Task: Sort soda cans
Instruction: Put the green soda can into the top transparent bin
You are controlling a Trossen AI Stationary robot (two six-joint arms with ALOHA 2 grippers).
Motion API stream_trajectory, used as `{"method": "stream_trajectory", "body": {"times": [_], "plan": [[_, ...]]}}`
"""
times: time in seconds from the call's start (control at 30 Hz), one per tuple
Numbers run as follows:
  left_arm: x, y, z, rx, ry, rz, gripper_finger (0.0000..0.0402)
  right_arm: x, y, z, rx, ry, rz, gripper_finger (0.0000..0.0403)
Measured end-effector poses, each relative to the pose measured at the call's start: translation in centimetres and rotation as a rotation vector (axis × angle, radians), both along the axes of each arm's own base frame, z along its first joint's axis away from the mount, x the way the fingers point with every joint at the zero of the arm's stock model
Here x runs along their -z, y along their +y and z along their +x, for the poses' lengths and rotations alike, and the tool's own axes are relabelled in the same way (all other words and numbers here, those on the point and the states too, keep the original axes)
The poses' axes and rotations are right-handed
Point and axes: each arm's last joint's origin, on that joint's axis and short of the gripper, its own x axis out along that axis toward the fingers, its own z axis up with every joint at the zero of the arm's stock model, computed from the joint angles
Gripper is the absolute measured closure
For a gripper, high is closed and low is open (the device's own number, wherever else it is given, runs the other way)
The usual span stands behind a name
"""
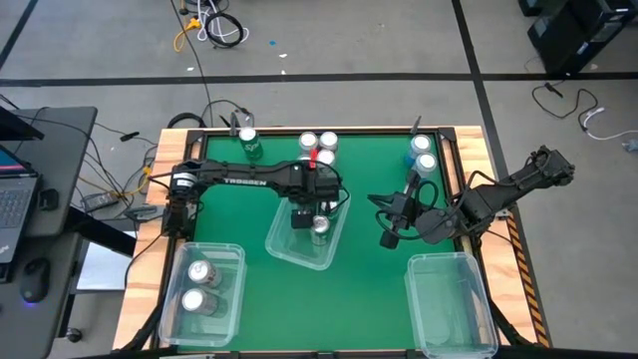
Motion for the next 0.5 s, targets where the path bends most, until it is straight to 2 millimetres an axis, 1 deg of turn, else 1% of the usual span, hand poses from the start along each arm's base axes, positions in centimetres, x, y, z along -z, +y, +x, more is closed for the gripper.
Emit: {"method": "stream_trajectory", "body": {"times": [0.13,0.27,0.4,0.5], "plan": [[-1.5,-0.4,0.0,0.011,-0.010,0.021,0.0050,0.0,0.0,0.0,0.000,0.000,0.000,0.0403],[-2.4,-0.9,0.1,0.021,-0.026,0.023,0.0042,0.0,0.0,0.0,-0.001,0.000,0.000,0.0403],[-2.7,-0.8,-0.2,0.019,-0.002,0.021,0.0042,0.0,0.0,0.0,-0.002,0.001,-0.002,0.0403],[-2.8,-0.8,-0.7,0.020,0.045,0.020,0.0048,0.0,0.0,0.0,-0.017,0.005,0.006,0.0403]]}}
